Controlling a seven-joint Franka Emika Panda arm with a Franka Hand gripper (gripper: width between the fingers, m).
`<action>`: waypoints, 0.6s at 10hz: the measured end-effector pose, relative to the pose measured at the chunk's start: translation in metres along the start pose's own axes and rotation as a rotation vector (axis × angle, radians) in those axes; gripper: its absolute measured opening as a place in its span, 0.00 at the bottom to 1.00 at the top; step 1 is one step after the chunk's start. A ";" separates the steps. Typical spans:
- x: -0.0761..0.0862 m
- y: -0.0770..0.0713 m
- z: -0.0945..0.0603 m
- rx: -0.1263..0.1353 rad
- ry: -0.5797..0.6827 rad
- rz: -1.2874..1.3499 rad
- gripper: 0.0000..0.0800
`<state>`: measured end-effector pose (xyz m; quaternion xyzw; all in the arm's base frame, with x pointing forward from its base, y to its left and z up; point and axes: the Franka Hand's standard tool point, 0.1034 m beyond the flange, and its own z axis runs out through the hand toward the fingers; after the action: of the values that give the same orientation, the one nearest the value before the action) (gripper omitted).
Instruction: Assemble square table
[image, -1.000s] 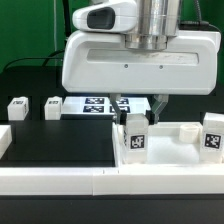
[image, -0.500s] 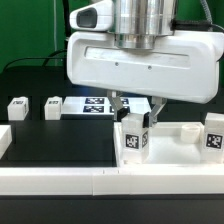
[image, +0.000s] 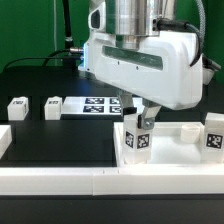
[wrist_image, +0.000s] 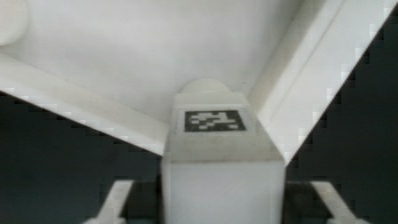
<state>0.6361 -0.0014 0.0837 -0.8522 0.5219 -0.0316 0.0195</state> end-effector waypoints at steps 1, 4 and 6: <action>0.000 0.000 0.000 0.000 0.000 -0.030 0.36; -0.003 -0.001 0.001 -0.007 0.005 -0.206 0.77; -0.008 -0.004 0.001 -0.007 0.004 -0.443 0.81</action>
Offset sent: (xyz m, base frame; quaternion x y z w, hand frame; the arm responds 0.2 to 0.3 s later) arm -0.0026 0.0039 -0.0004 -0.0259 0.0199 -0.2021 0.9788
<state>0.6357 0.0078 0.0829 -0.9460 0.3222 -0.0350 0.0081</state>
